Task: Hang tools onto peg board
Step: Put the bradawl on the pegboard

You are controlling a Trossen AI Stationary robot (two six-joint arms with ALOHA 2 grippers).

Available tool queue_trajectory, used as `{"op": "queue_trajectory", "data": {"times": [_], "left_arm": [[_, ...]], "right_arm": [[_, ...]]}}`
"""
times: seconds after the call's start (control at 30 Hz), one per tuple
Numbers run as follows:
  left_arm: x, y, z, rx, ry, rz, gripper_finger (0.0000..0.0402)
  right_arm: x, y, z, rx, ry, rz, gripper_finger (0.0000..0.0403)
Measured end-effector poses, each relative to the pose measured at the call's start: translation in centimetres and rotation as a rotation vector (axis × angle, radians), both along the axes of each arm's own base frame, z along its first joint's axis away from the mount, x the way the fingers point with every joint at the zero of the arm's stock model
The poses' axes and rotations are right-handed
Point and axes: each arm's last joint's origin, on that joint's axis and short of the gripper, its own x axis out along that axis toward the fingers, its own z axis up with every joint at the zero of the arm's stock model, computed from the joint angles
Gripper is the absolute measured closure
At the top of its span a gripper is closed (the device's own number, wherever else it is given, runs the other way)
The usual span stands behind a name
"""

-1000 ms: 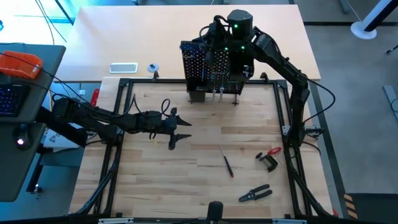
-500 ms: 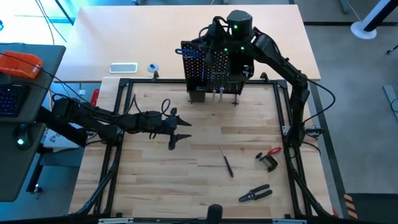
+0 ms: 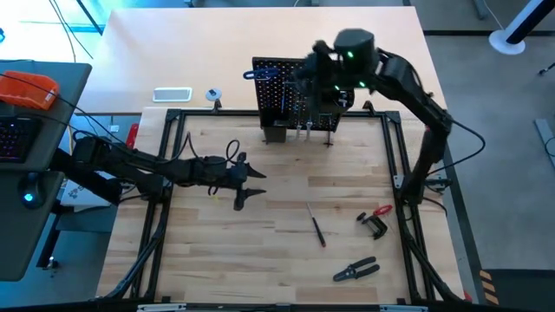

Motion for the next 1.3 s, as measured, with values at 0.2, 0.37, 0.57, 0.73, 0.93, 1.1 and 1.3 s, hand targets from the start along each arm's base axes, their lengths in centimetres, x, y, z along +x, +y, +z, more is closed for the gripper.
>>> {"op": "queue_trajectory", "data": {"times": [0.2, 0.37, 0.57, 0.73, 0.93, 1.1, 1.3], "left_arm": [[0.3, -0.8, -0.3, -0.014, 0.000, -0.028, 0.0179], [1.4, -2.0, -1.8, -0.017, -0.005, -0.070, 0.0179], [3.9, -3.4, -4.5, -0.044, -0.057, -0.175, 0.0179], [6.9, -4.5, -6.6, -0.046, -0.017, -0.204, 0.0179], [9.4, -5.9, -7.7, -0.027, -0.008, -0.239, 0.0179], [10.1, -6.5, -7.6, -0.005, -0.024, -0.261, 0.0179], [10.2, -6.5, -7.4, -0.026, -0.034, -0.246, 0.0179]], "right_arm": [[-2.4, 5.9, 0.7, 0.016, 0.106, 0.009, 0.0317], [-4.3, 10.7, -0.1, 0.122, 0.260, 0.065, 0.0317], [-4.8, 16.7, -3.5, 0.249, 0.521, 0.026, 0.0318], [-4.5, 21.6, -7.6, 0.223, 0.613, -0.109, 0.0318], [-5.1, 26.6, -14.2, 0.216, 0.666, -0.274, 0.0318], [-5.7, 30.0, -20.8, 0.283, 0.633, -0.321, 0.0318], [-7.1, 31.3, -28.2, 0.445, 0.496, -0.484, 0.0318]]}}
